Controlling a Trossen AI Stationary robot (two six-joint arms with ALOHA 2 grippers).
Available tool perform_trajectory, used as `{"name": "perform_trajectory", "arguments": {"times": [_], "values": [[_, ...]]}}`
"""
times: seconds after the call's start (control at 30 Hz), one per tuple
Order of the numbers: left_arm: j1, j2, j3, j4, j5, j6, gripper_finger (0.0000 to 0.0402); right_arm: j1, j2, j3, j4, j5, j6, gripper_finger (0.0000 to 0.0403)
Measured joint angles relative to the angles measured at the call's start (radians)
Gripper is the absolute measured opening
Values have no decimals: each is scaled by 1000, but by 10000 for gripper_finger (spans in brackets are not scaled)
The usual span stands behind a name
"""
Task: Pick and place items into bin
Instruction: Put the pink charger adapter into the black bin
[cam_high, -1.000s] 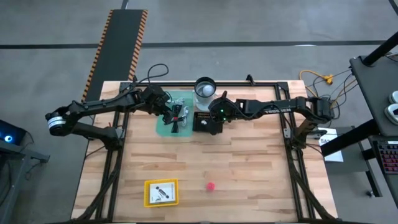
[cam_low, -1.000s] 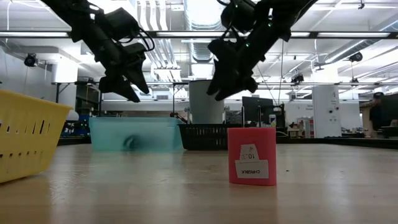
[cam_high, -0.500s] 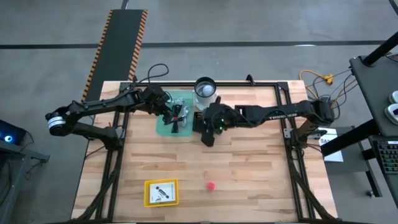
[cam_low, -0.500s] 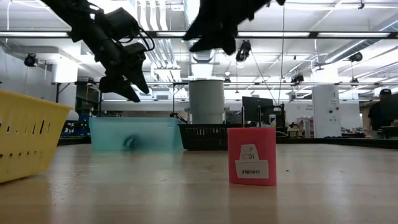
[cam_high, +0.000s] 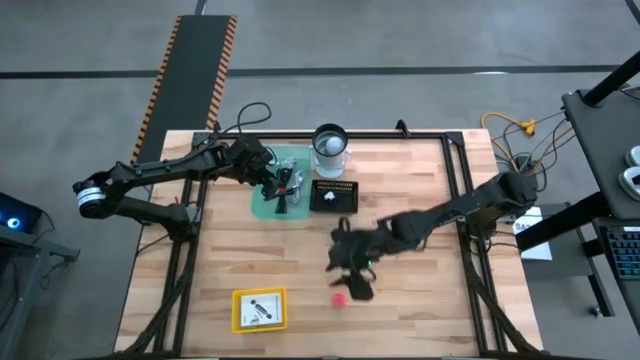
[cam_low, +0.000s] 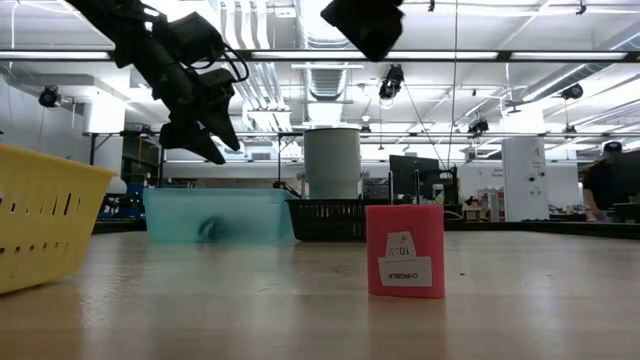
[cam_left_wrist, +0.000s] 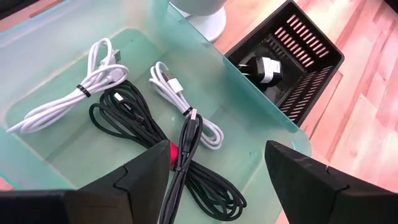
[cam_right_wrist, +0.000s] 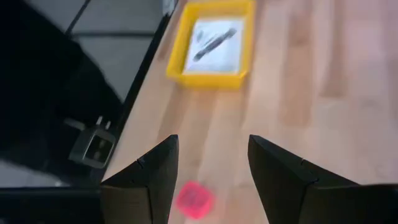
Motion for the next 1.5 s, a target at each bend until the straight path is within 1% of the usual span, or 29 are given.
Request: {"name": "perform_trajectory", "arguments": {"times": [0.13, 0.3, 0.37, 0.5, 0.7, 0.8, 0.9, 1.07, 1.2, 1.33, 1.5], "values": [[0, 0, 0, -1, 0, 0, 245, 65, 61, -1, -12, 8, 33, 178], [0, 0, 0, -1, 0, 0, 245, 96, 142, 0, -19, 32, 91, 183], [0, 0, 0, -1, 0, 0, 245, 98, 164, 1, -19, 58, 123, 197], [0, 0, 0, -1, 0, 0, 245, 98, 178, 3, -17, 60, 172, 237], [0, 0, 0, -1, 0, -1, 245, 112, 198, 2, -19, 57, 171, 295], [0, 0, -1, -1, 0, 0, 245, 120, 229, 2, -20, 54, 164, 312], [0, 0, -1, -1, 0, 0, 245, 122, 262, 2, -20, 53, 164, 320], [0, 0, -1, -1, 0, 0, 244, 122, 296, 2, -20, 53, 192, 320], [0, 0, -1, -1, 0, 0, 245, 122, 309, 2, -24, 53, 195, 305], [0, 0, -2, -1, 0, 0, 244, 122, 309, 2, -21, 53, 195, 280], [0, 1, -2, -1, 0, 1, 244, 122, 309, 2, -25, 53, 225, 233]]}}
